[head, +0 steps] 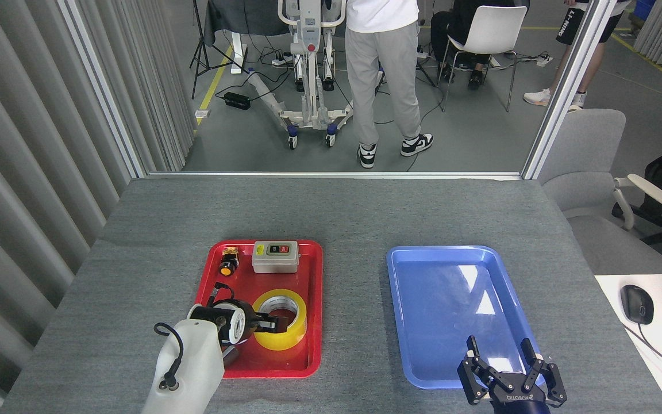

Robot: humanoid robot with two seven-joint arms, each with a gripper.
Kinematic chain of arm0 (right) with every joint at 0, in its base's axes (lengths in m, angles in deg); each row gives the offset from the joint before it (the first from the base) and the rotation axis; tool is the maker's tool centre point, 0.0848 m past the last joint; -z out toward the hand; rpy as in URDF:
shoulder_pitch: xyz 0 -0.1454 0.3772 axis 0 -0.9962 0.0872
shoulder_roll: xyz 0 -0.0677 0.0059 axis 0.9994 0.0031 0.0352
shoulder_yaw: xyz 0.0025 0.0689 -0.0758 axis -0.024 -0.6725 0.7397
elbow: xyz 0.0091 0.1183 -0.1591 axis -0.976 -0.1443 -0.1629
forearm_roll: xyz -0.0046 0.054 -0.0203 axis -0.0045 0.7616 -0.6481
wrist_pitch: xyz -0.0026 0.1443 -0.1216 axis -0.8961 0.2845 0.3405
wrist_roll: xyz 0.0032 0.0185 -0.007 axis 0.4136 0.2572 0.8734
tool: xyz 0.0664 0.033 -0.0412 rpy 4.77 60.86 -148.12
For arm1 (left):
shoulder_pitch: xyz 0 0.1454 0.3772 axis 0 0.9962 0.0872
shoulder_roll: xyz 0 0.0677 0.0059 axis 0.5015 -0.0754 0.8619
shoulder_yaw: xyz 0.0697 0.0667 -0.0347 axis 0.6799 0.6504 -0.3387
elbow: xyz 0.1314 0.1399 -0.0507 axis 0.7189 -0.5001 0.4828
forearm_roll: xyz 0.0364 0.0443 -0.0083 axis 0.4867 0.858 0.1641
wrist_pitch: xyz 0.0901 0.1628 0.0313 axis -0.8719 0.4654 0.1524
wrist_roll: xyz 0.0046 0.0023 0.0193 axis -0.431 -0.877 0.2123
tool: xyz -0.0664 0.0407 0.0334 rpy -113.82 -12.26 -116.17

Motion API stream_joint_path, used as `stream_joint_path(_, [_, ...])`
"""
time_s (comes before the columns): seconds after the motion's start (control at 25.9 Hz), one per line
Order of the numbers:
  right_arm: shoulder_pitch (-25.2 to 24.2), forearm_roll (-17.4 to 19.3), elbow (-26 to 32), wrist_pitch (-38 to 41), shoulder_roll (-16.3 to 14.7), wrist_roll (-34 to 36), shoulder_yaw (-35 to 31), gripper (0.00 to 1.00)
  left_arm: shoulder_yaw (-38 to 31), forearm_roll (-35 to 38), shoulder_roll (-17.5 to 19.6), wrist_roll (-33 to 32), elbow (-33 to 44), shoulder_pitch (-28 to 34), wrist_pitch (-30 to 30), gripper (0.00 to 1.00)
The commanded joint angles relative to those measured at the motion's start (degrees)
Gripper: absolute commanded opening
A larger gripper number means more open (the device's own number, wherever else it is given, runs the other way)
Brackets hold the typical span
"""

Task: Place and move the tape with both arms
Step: 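Insert the left gripper into the tape roll's hole and grip it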

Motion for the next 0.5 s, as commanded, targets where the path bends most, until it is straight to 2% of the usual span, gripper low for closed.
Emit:
stream_joint_path(0.0, [-0.1,0.0,0.0,-0.1,-0.1,0.0,0.0,1.0,0.2,-0.5,-0.2,0.3,0.0,0.0,0.0,0.99])
stream_joint_path(0.08, [-0.2,0.0,0.0,-0.1,-0.2,0.0,0.1,1.0,0.2,-0.5,-0.2,0.4,-0.1,0.0,0.1,0.93])
stream_joint_path(0.15, [-0.3,0.0,0.0,-0.2,-0.3,0.1,0.1,1.0,0.2,-0.5,-0.3,0.9,-0.2,0.0,0.1,0.81])
stream_joint_path(0.27, [-0.3,0.0,0.0,-0.2,-0.4,0.1,0.1,1.0,0.2,-0.5,-0.2,2.1,-0.8,0.0,0.1,0.71])
stream_joint_path(0.46, [-0.3,0.0,0.0,-0.2,-0.4,0.1,0.1,1.0,0.2,-0.5,-0.2,2.4,-0.9,0.0,0.1,0.68])
